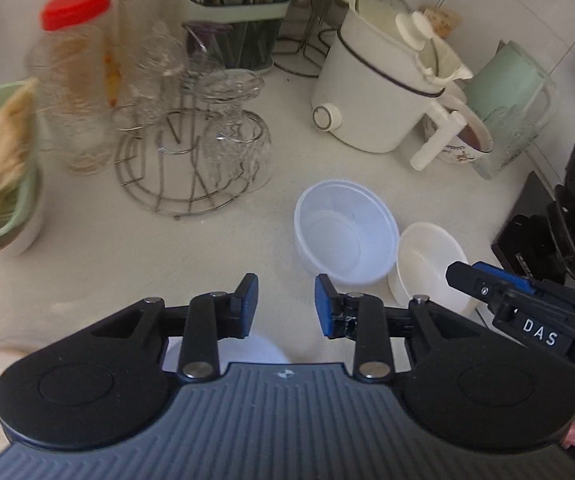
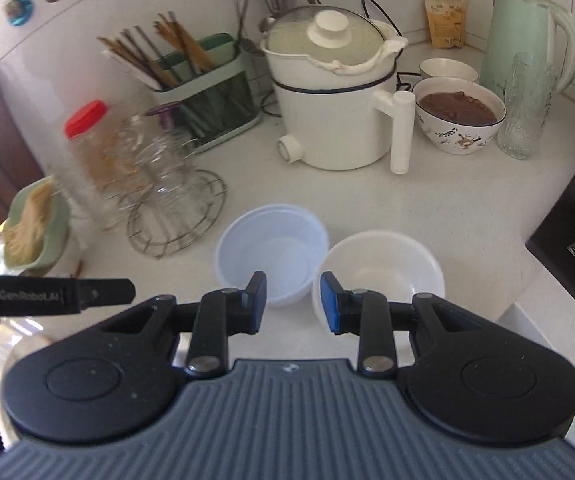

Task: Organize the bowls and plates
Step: 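Lower the held plastic bowl into the other white plastic bowl with both grippers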

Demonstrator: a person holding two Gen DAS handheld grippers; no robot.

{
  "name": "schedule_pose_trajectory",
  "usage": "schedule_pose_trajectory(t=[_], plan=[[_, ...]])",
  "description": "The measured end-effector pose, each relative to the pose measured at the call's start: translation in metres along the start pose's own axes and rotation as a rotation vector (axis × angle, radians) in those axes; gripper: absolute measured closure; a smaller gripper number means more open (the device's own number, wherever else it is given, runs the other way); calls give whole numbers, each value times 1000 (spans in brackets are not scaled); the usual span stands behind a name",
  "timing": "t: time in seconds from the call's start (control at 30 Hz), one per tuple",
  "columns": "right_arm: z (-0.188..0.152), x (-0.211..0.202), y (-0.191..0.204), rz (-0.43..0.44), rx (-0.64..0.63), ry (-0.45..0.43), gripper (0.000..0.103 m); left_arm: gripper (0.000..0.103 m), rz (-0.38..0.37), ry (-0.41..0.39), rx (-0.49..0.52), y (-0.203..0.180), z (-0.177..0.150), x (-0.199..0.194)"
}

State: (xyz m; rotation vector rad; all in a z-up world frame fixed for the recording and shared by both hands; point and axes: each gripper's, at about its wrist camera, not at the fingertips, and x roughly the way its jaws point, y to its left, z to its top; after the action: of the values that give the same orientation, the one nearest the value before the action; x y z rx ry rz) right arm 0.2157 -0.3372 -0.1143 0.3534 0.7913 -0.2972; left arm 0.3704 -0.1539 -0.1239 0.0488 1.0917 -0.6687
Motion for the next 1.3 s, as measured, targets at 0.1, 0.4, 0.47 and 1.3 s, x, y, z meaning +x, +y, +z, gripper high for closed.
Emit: schedule_pose_trajectory(t=[0.1, 0.4, 0.47, 1.3], plan=[[11, 27, -11, -1, -14, 24, 70, 65, -1, 24, -16, 0, 13, 27], [33, 93, -23, 31, -43, 38, 70, 64, -38, 82, -61, 7, 34, 88], [37, 106, -25, 51, -33, 59, 70, 64, -55, 97, -69, 8, 35, 96], [46, 133, -26, 69, -8, 125, 88, 91, -118, 72, -147, 10, 38, 99]])
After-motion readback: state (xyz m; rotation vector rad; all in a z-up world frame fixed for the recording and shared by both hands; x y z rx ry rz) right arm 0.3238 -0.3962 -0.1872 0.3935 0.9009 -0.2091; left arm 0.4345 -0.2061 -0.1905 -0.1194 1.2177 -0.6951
